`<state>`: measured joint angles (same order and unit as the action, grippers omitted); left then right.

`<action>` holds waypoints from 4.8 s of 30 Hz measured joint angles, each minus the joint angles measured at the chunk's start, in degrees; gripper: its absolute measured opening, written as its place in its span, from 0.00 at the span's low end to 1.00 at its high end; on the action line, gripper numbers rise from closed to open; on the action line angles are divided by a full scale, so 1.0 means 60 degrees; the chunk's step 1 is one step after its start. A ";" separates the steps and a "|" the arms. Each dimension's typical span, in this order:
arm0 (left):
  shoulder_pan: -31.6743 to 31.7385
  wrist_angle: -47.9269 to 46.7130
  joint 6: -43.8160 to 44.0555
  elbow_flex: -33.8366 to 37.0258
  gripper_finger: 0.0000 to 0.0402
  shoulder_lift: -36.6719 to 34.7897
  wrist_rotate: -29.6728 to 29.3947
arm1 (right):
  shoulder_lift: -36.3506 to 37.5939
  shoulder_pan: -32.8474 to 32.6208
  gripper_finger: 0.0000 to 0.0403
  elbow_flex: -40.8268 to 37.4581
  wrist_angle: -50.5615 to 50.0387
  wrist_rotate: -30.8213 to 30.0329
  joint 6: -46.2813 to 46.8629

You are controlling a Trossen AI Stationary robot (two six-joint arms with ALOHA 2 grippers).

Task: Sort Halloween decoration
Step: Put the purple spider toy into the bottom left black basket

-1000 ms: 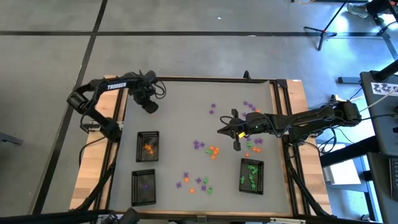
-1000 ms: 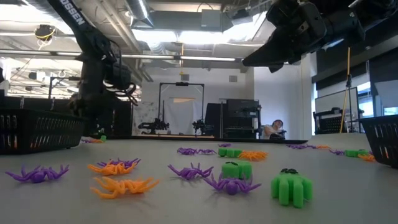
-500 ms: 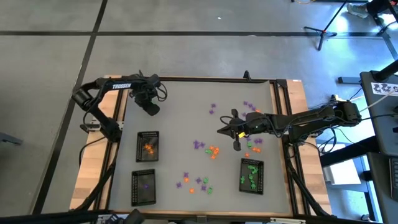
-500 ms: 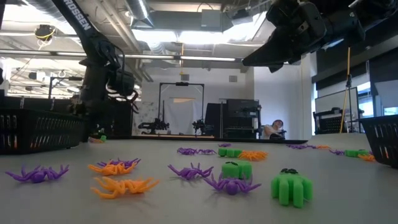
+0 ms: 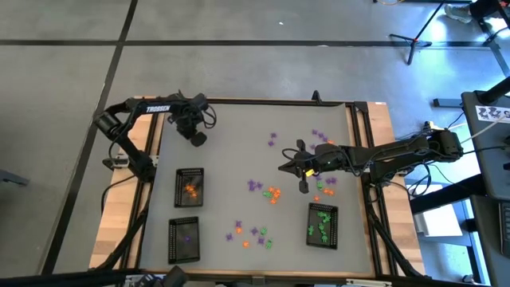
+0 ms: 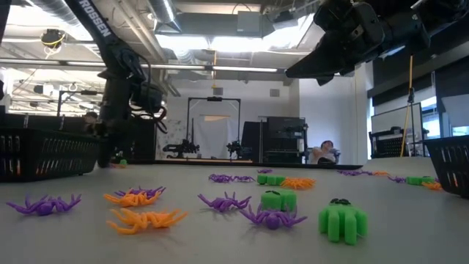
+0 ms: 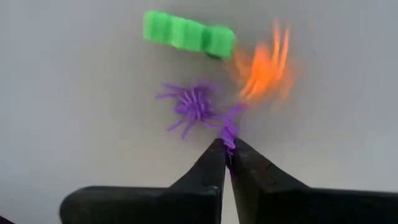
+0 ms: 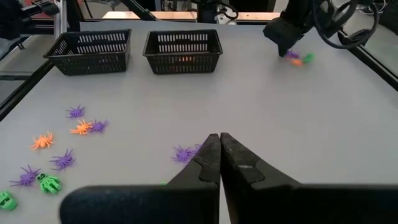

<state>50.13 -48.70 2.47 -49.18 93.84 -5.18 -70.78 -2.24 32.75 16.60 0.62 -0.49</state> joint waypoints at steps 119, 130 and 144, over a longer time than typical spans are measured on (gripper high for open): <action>0.0732 0.0095 -0.2171 -0.0525 0.46 0.0623 -0.0108 | -0.0004 0.0000 0.01 0.0000 -0.0295 0.0001 0.0521; 0.0743 0.0302 -0.1465 -0.0500 0.34 0.0643 -0.0326 | -0.0004 0.0000 0.01 0.0000 -0.0084 -0.0072 0.0540; 0.0519 0.0235 -0.1149 -0.0717 0.00 0.0194 -0.0521 | -0.0004 -0.0004 0.01 0.0000 -0.0045 -0.0069 0.0572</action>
<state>53.25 -47.29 -4.43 -53.48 95.01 -8.31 -70.81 -2.26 32.75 16.33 0.21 2.94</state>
